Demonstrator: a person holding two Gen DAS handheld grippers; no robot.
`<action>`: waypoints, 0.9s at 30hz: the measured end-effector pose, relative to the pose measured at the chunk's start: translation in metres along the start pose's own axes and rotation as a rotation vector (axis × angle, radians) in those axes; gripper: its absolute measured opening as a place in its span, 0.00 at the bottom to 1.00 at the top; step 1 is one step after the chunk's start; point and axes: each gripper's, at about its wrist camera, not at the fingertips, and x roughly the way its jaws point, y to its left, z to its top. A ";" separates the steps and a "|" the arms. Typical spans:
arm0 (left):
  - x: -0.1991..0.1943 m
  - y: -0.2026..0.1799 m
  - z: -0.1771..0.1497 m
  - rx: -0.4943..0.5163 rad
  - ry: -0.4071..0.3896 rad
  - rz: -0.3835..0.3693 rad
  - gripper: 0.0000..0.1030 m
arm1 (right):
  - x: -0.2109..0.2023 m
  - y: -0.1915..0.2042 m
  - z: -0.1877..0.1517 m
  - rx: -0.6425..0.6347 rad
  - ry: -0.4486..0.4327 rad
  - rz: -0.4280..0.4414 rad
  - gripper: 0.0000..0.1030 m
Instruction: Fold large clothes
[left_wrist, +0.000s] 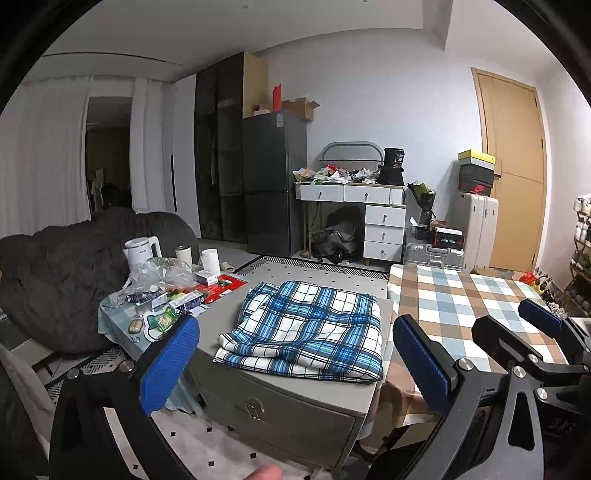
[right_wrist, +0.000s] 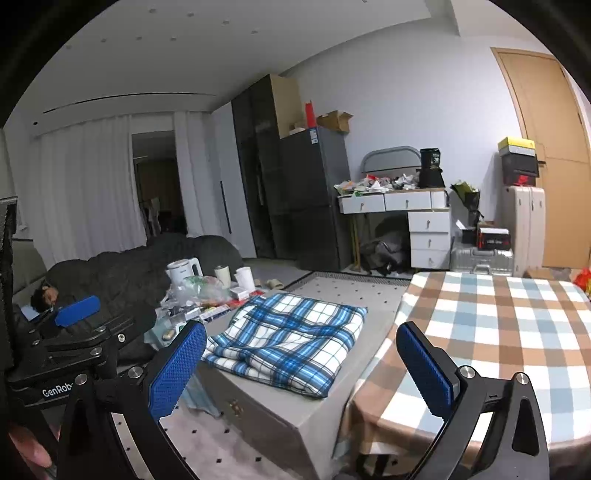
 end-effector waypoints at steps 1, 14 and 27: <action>-0.001 0.000 0.000 0.001 -0.002 0.001 0.99 | 0.000 0.000 0.000 0.001 0.001 0.001 1.00; -0.001 0.000 0.001 -0.006 0.000 0.005 0.99 | 0.000 -0.002 -0.001 0.011 0.010 0.010 1.00; -0.005 -0.001 0.000 0.003 0.007 0.006 0.99 | -0.002 0.001 0.000 0.013 0.013 0.014 1.00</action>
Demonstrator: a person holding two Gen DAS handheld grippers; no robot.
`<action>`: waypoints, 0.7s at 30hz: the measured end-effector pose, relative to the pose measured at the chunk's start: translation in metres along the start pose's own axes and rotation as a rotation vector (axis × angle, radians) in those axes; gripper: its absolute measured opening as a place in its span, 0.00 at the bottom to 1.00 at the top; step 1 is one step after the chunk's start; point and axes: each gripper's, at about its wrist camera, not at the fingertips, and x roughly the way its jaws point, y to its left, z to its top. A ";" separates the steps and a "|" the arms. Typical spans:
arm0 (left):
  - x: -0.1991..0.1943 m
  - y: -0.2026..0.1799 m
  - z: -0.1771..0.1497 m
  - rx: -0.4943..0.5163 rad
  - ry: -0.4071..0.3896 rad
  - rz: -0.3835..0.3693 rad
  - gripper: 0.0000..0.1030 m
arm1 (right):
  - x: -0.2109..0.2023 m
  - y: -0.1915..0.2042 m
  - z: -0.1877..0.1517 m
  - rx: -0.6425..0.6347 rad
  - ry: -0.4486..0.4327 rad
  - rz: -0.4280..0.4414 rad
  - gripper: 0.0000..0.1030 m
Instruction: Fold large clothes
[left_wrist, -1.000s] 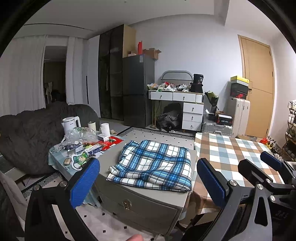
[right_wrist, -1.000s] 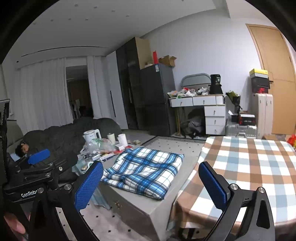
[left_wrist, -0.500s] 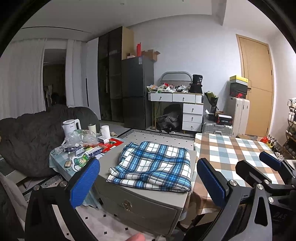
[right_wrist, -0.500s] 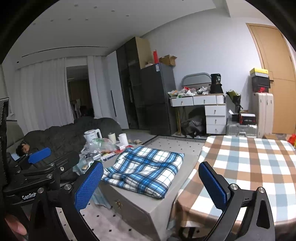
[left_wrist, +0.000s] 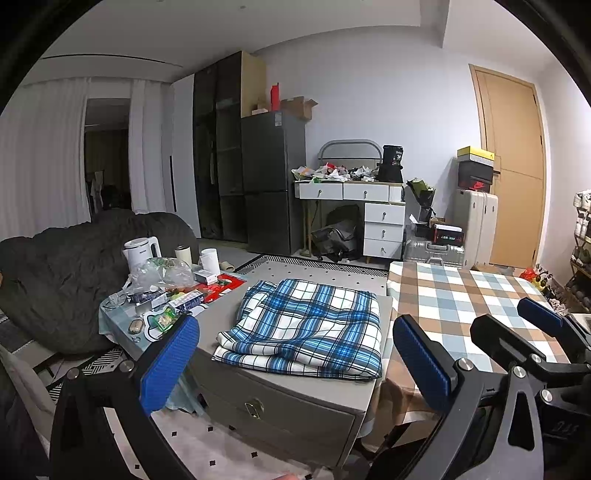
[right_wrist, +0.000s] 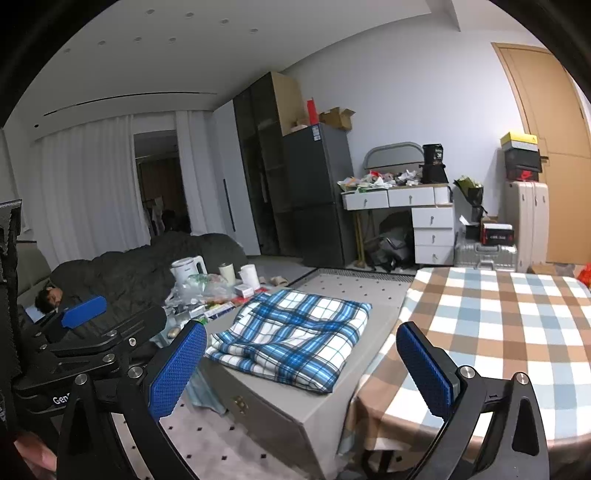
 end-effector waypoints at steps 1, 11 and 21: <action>-0.001 0.000 0.000 0.000 -0.001 0.002 0.99 | 0.001 0.000 0.001 0.002 0.003 -0.002 1.00; 0.003 0.001 0.000 0.003 -0.003 0.001 0.99 | 0.000 0.002 0.001 0.001 -0.002 0.002 1.00; 0.007 -0.001 0.000 0.019 -0.004 -0.009 0.99 | 0.000 -0.001 0.001 0.019 0.003 0.006 1.00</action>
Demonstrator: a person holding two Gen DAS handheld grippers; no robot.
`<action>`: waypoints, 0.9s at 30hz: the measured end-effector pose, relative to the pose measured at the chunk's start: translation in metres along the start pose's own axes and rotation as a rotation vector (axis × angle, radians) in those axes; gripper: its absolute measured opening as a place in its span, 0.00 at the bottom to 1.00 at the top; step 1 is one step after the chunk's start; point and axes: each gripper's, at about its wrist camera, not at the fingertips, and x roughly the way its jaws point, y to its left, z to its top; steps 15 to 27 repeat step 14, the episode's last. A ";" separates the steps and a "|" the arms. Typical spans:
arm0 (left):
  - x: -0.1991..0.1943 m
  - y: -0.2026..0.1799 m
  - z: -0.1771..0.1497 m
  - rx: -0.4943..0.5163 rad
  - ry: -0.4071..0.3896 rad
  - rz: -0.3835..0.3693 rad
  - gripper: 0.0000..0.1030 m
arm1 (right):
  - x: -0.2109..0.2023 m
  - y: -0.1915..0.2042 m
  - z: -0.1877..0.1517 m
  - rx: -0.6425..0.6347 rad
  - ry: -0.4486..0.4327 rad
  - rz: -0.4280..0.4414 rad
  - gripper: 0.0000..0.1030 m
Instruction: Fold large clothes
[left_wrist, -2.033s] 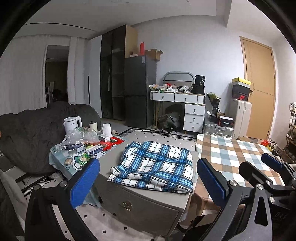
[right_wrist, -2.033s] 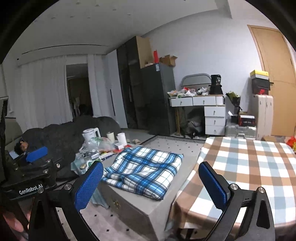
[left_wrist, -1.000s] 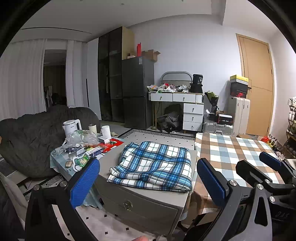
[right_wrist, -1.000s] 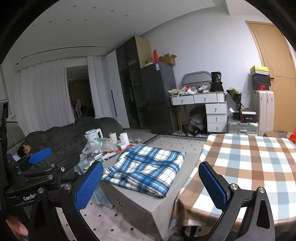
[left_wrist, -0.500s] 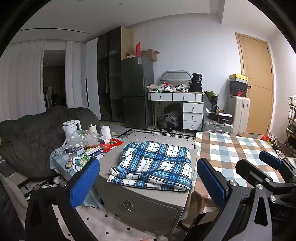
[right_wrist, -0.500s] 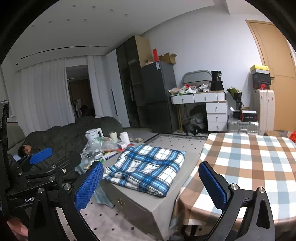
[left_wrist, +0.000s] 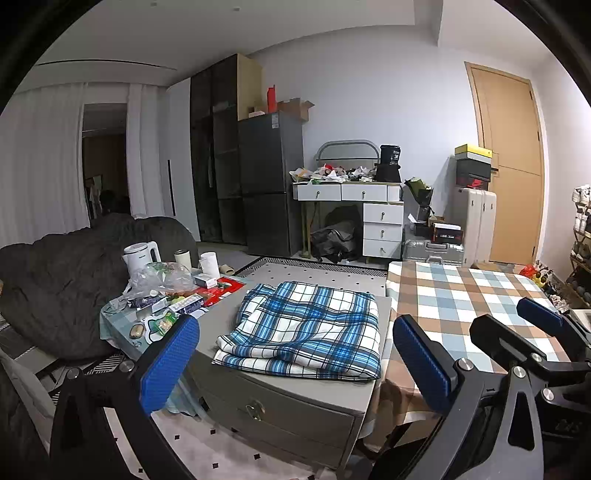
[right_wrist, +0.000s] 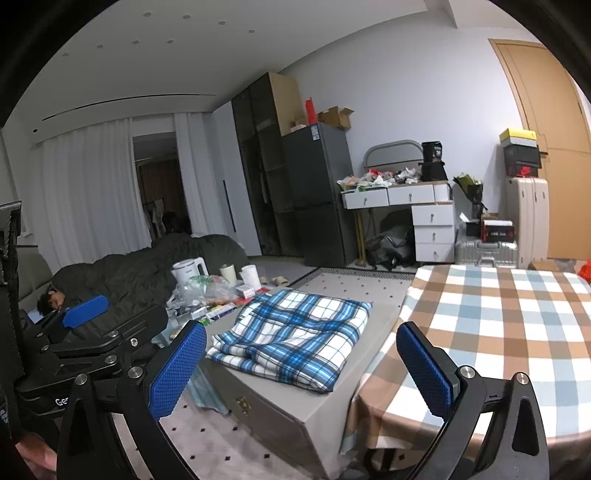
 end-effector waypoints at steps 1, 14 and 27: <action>0.000 0.000 0.000 -0.001 0.001 -0.002 0.99 | 0.000 0.000 0.000 0.003 0.002 0.000 1.00; 0.004 -0.004 0.000 0.023 0.016 -0.011 0.99 | 0.004 -0.010 -0.003 0.044 0.020 0.009 1.00; 0.004 -0.004 0.000 0.023 0.016 -0.011 0.99 | 0.004 -0.010 -0.003 0.044 0.020 0.009 1.00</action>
